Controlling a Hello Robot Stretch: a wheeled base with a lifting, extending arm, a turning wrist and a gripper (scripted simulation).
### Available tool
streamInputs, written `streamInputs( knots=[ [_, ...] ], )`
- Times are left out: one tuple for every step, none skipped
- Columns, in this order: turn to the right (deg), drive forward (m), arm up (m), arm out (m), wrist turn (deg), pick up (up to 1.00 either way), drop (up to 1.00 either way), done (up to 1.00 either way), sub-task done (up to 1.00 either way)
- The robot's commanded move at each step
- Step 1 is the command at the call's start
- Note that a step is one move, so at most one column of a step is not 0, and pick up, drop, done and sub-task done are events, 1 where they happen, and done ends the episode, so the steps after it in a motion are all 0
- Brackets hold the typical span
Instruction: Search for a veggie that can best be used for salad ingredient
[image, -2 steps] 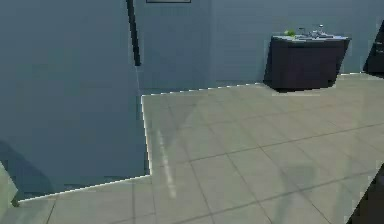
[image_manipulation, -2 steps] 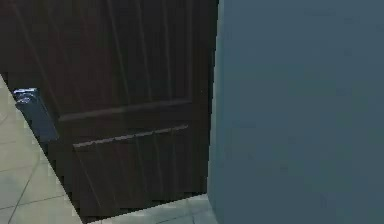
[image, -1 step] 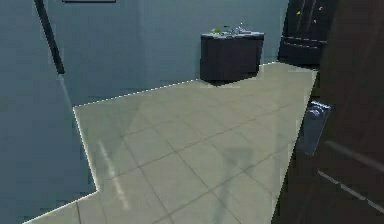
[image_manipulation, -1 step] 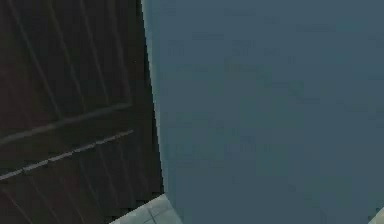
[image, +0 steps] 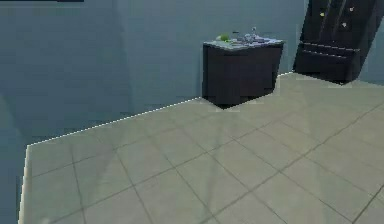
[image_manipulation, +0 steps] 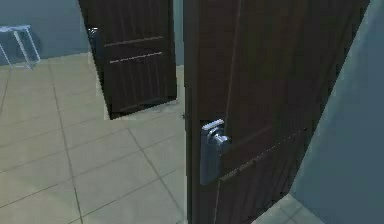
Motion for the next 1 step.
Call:
streamInputs(
  knots=[
    [9.0, 0.0, 0.0, 0.0, 0.0, 0.0, 0.0, 0.0, 0.0]
  ],
)
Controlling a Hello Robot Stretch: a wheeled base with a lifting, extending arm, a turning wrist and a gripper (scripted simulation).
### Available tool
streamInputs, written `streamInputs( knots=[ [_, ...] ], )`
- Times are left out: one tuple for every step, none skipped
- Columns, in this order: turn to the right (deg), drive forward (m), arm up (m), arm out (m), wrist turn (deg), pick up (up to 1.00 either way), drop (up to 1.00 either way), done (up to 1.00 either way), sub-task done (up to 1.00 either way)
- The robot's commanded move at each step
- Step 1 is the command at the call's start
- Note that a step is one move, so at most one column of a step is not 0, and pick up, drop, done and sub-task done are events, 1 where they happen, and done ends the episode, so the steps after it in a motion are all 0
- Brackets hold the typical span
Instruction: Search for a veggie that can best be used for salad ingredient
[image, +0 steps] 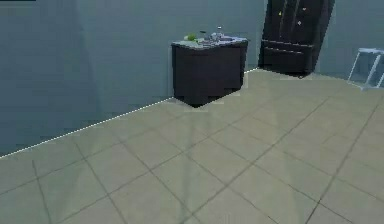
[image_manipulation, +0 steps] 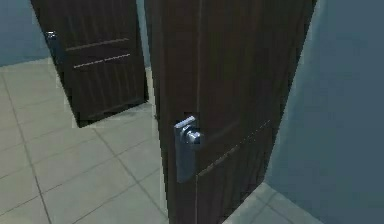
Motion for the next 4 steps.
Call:
streamInputs(
  knots=[
    [0.0, 0.2, 0.0, 0.0, 0.0, 0.0, 0.0, 0.0, 0.0],
    [0.0, 1.0, 0.0, 0.0, 0.0, 0.0, 0.0, 0.0, 0.0],
    [0.0, 1.0, 0.0, 0.0, 0.0, 0.0, 0.0, 0.0, 0.0],
    [0.0, 0.0, 0.0, 0.0, 0.0, 0.0, 0.0, 1.0, 0.0]
  ],
)
